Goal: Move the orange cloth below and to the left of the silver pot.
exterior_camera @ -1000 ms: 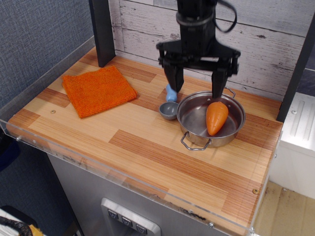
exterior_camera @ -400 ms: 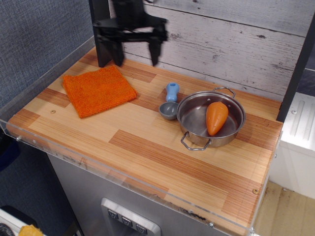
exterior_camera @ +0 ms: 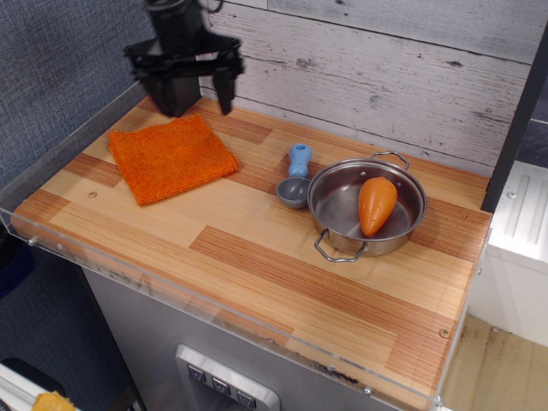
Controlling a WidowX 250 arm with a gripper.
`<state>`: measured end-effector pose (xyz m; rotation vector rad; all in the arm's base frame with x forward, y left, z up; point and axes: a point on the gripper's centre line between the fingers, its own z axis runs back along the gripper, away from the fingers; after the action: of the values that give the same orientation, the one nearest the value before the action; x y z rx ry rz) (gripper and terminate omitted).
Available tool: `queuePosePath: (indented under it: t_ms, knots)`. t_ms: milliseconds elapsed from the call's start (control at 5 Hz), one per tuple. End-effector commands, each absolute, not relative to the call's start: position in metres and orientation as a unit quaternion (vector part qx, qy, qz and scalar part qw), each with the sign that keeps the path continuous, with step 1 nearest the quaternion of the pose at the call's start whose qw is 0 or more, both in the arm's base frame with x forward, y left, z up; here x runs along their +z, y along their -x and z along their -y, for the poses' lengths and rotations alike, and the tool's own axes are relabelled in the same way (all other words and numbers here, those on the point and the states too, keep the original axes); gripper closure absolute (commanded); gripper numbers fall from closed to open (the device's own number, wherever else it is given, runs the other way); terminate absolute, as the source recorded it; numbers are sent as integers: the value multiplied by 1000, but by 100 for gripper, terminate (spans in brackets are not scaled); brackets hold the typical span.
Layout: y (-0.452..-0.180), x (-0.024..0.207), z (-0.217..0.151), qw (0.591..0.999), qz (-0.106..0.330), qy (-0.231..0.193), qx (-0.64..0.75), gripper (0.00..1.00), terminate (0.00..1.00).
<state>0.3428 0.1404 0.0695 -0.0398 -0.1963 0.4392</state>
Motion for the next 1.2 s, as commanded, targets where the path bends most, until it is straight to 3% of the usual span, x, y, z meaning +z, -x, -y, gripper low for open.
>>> queuePosePath:
  t_ms: [0,800,1000]
  knots:
    - [-345,68,-161,971,112,-5,211,0,0]
    - [-331,28,-169,974,76,-24,212,0,0]
    - [-333,18,-150,976,64,-20,209,0,0]
